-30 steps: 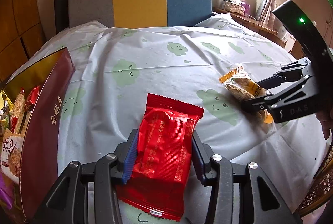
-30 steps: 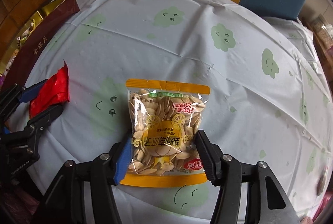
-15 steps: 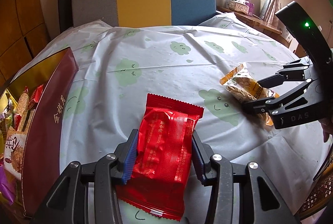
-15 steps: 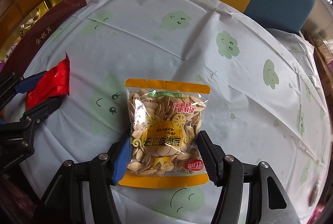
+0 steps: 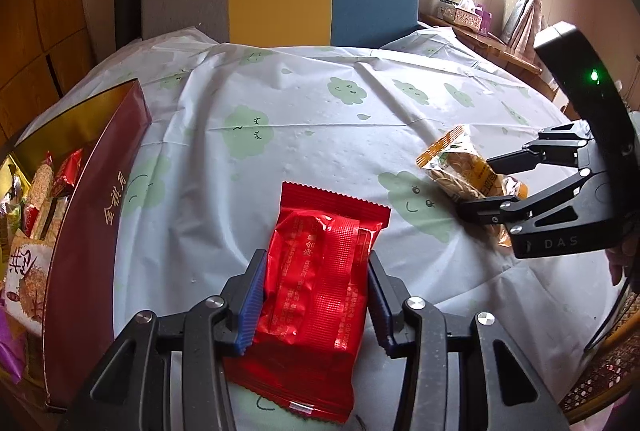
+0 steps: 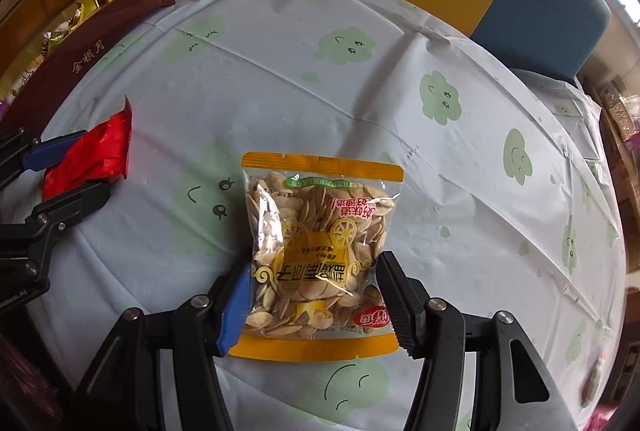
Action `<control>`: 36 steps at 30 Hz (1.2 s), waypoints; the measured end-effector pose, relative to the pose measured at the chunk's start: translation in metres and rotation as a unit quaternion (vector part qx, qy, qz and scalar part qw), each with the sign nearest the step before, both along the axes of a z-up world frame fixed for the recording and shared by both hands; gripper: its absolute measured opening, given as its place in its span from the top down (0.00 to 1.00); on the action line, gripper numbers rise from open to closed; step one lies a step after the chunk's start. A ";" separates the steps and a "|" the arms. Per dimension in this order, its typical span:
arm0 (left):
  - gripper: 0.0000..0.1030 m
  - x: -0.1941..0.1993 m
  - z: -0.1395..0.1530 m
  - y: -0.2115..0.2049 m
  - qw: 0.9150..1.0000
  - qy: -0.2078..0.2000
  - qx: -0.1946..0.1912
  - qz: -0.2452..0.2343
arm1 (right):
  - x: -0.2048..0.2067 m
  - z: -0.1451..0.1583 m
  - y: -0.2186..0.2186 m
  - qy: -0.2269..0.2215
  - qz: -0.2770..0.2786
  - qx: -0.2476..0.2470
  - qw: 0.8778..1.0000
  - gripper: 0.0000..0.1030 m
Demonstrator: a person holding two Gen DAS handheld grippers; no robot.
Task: Organize snacks
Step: 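Carry the red packet into the gold tin with the left tool and release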
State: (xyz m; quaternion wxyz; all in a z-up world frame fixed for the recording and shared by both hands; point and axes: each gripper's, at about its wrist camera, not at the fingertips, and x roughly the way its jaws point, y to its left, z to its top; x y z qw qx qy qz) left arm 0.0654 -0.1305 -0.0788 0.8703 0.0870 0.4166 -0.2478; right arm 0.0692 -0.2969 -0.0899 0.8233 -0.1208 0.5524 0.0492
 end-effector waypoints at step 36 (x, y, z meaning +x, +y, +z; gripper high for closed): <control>0.55 0.012 0.108 0.162 0.982 0.001 -0.131 0.137 | -0.020 0.007 0.014 -0.018 0.024 -0.027 0.999 0.42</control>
